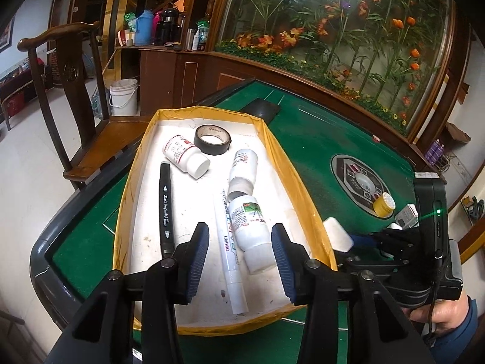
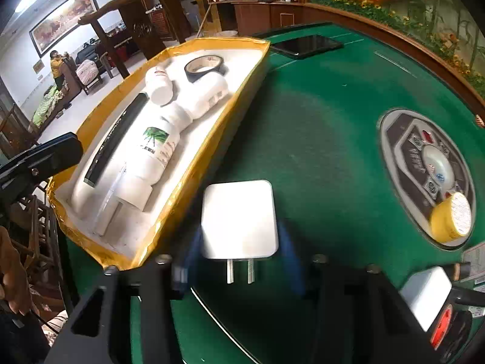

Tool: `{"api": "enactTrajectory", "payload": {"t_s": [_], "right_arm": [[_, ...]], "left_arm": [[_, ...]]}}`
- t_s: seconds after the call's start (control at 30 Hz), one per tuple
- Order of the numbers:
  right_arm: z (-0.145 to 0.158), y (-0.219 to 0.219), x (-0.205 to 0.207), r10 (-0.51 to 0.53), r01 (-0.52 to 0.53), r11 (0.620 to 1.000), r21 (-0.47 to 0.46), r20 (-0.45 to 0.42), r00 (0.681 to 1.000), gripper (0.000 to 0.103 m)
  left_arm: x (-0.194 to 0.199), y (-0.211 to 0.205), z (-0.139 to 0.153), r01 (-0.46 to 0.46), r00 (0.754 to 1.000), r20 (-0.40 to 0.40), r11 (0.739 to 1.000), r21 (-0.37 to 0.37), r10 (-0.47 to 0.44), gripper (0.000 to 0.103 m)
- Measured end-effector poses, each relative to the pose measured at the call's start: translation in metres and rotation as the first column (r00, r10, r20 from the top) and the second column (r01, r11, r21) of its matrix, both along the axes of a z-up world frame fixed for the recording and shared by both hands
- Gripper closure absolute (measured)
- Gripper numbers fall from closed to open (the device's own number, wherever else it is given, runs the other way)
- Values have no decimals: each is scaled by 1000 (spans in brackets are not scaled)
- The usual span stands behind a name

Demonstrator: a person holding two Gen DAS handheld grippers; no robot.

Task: Organize rigid objects
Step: 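Grasp a white square charger with the left tool while the right tool grasps a black marker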

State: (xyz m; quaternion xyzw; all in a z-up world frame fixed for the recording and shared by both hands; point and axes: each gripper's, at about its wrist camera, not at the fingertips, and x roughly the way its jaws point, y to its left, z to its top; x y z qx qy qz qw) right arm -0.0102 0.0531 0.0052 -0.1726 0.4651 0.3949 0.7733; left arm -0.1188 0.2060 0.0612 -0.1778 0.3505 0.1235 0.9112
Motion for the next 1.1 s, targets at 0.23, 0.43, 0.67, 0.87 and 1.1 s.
{"api": "enactTrajectory", "payload": {"t_s": [0.23,0.43,0.67,0.87,1.1], "right_arm": [[6,-63,-17,-8,14,999,50,-131,991,57],[41,-158,-22,-172,172,962,210,-21,985,40],[19,-237,-2,-314,332,902,275,-108,943,40],[12,-234,-7,-280,296,925,238,-100,955,41],[2,-210,-12,-253,255,956,148,-34,967,42]], "left_arm": [[7,-32,7,131,991,-2,991,-22,-131,54],[17,-95,11,315,949,-23,949,-36,-315,34],[30,-165,-15,441,885,-178,897,31,-429,25],[40,-177,-34,393,894,-256,918,48,-369,21],[54,-181,-52,402,888,-277,912,77,-368,21]]}}
